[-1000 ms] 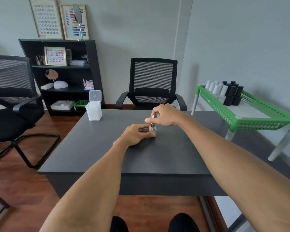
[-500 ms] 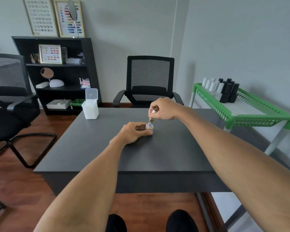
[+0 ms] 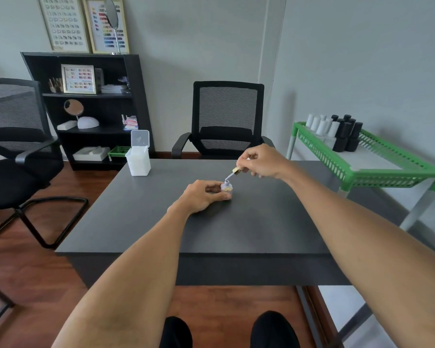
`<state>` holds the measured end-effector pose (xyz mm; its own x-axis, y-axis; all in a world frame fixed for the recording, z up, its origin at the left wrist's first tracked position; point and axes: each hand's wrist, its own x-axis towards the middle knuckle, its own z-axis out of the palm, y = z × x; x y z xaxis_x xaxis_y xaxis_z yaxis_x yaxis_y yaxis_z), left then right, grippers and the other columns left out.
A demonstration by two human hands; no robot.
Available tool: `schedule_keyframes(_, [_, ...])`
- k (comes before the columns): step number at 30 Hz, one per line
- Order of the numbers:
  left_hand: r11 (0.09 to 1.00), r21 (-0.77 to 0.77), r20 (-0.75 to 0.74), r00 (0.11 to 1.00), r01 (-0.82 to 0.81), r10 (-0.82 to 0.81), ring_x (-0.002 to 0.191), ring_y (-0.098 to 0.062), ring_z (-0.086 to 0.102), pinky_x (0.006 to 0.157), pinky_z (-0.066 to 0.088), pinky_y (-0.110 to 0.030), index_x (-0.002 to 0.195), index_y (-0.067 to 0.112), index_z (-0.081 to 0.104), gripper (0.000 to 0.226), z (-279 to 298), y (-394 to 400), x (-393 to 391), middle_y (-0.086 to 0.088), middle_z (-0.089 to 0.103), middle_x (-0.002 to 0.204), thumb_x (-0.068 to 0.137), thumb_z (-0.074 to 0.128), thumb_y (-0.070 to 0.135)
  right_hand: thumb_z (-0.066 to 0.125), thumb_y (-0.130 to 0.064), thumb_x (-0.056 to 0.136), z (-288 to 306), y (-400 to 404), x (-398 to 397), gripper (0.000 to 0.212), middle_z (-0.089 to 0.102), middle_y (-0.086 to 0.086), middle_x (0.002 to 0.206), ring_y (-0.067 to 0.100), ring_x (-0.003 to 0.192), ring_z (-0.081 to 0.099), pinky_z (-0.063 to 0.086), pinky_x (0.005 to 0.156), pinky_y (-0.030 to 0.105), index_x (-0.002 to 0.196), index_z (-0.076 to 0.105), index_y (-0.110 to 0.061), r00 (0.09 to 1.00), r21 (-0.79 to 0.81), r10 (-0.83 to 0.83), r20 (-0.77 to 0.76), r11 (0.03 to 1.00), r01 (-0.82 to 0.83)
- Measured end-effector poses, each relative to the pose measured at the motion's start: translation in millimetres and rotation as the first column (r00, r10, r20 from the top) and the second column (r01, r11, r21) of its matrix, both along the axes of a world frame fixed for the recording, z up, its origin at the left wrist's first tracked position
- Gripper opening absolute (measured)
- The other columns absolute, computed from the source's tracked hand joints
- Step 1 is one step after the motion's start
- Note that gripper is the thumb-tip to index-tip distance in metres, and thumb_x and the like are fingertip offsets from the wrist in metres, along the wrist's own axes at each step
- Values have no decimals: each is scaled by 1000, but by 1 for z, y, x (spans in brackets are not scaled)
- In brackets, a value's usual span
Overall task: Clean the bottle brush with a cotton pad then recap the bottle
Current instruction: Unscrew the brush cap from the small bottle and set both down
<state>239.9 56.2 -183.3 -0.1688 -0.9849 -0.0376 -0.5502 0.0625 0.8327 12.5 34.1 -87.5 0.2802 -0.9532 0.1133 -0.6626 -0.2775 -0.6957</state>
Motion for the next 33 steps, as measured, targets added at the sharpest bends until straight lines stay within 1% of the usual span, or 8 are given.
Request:
schedule_keyframes(3, [1000, 1, -2, 1000, -1, 1, 108, 5, 66, 98, 45, -24, 117, 45, 79, 37, -1, 0, 0, 22, 79, 111, 82, 87, 54, 72, -26, 95, -18, 3, -9, 12, 79, -3, 87, 9, 65, 62, 50, 54, 19, 90, 81, -20, 986, 91, -59, 155, 995, 45])
schedule_keyframes(6, [1000, 2, -3, 1000, 4, -4, 103, 10, 65, 93, 44, -22, 111, 48, 77, 30, 0, 0, 1, 25, 77, 107, 83, 87, 53, 73, -26, 96, -35, 5, -14, 14, 78, -1, 87, 9, 64, 61, 51, 55, 20, 94, 83, -17, 935, 215, -138, 327, 974, 69])
schedule_keyframes(10, [1000, -11, -4, 1000, 6, -6, 111, 1, 69, 103, 47, -26, 117, 43, 79, 37, 0, -1, 1, 19, 80, 112, 82, 89, 52, 73, -20, 95, -52, 6, -17, 15, 78, 7, 88, 11, 60, 62, 52, 54, 22, 97, 84, -9, 744, 389, -285, 604, 920, 36])
schedule_keyframes(14, [1000, -5, -2, 1000, 10, -10, 116, -6, 70, 108, 47, -29, 124, 36, 78, 45, 0, -1, 1, 16, 79, 117, 82, 89, 51, 65, -7, 97, -64, 9, -17, 17, 78, 12, 88, 16, 65, 68, 58, 61, 25, 104, 79, -3, 528, 464, -364, 767, 883, -67])
schedule_keyframes(20, [1000, -6, 17, 1000, 9, -9, 114, -5, 69, 104, 45, -28, 127, 36, 77, 48, 1, -1, 1, 16, 78, 118, 83, 87, 53, 53, 6, 100, -69, 13, -16, 29, 68, 17, 91, 23, 79, 74, 66, 71, 30, 124, 68, 9, 283, 469, -403, 871, 853, -229])
schedule_keyframes(23, [1000, -1, 24, 1000, 11, -11, 113, -6, 67, 100, 43, -27, 128, 37, 75, 48, 1, -1, 0, 16, 77, 118, 84, 86, 54, 56, 5, 104, -70, 14, -14, 27, 71, 20, 97, 25, 85, 76, 67, 73, 30, 128, 67, 11, 247, 451, -394, 885, 858, -246])
schedule_keyframes(30, [1000, 1, 22, 1000, 10, -10, 113, -6, 67, 103, 43, -30, 125, 40, 76, 44, -2, -4, 1, 18, 76, 116, 84, 85, 55, 62, 6, 103, -74, 14, -10, 16, 77, 19, 99, 26, 85, 83, 68, 79, 32, 116, 71, 12, 153, 435, -408, 900, 866, -246])
schedule_keyframes(33, [1000, -9, 11, 1000, 3, -3, 112, -3, 68, 102, 44, -29, 122, 42, 77, 43, -3, -5, 2, 20, 78, 115, 83, 86, 56, 58, 9, 104, -76, 14, -9, 16, 74, 19, 100, 32, 92, 82, 68, 87, 37, 114, 70, 13, 174, 433, -400, 900, 867, -246])
